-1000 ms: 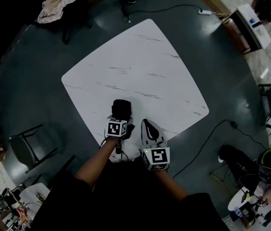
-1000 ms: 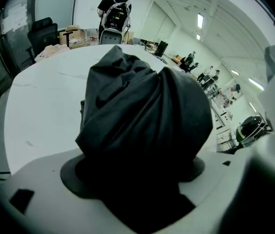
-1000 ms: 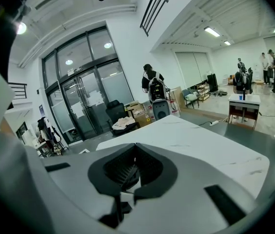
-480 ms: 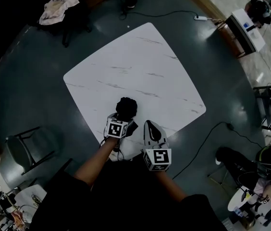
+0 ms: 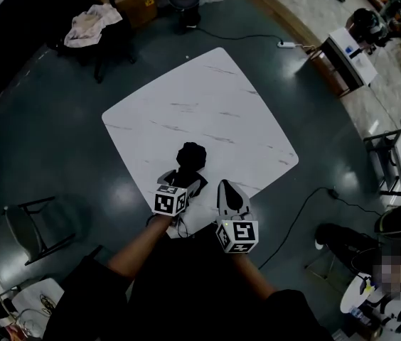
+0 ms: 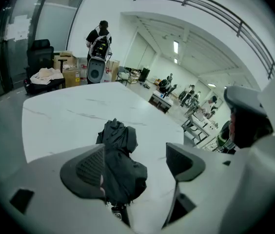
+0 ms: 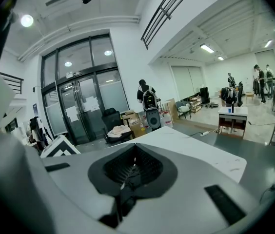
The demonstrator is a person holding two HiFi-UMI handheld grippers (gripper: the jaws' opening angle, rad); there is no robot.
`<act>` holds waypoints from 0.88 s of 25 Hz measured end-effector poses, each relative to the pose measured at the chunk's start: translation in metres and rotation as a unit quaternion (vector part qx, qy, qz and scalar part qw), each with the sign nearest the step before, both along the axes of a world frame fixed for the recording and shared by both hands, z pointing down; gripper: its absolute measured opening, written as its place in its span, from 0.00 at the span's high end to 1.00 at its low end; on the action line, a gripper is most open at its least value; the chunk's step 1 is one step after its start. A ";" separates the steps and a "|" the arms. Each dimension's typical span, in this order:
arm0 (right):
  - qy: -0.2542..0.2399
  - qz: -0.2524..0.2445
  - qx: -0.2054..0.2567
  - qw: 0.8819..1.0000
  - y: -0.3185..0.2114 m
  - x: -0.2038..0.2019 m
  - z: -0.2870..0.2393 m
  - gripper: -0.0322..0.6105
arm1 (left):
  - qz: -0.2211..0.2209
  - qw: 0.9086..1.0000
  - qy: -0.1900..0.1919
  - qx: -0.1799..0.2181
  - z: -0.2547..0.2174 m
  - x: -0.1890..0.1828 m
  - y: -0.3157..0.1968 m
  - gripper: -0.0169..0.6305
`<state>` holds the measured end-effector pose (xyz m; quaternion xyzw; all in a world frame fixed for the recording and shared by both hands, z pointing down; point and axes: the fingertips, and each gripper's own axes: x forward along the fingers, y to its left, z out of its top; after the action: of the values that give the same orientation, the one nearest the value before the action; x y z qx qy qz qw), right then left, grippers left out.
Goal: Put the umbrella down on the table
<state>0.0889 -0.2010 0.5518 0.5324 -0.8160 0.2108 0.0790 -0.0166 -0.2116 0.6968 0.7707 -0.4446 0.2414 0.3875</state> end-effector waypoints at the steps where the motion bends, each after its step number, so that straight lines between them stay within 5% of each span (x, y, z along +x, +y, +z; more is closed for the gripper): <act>1: 0.002 0.000 0.005 1.000 0.005 -0.002 -0.005 0.93 | -0.005 1.000 0.007 0.013 -0.012 -0.001 0.005 0.36; 7: 0.017 -0.004 0.036 0.999 0.036 -0.018 -0.033 0.93 | -0.013 0.992 0.048 0.116 -0.096 -0.008 0.034 0.40; 12: 0.021 -0.013 0.064 0.998 0.068 -0.038 -0.057 0.93 | -0.001 0.969 0.052 0.241 -0.170 -0.019 0.063 0.81; 14: 0.023 -0.018 0.075 0.997 0.081 -0.045 -0.068 0.92 | -0.009 0.961 0.056 0.272 -0.190 -0.024 0.076 0.90; 22: 0.044 0.002 0.091 0.995 0.123 -0.063 -0.084 0.92 | -0.007 0.938 0.060 0.341 -0.233 -0.034 0.128 0.95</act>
<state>0.0261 -0.0777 0.4673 0.5476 -0.8265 0.1121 0.0662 -0.0502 -0.0838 0.4640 0.8666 -0.4814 0.0256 0.1288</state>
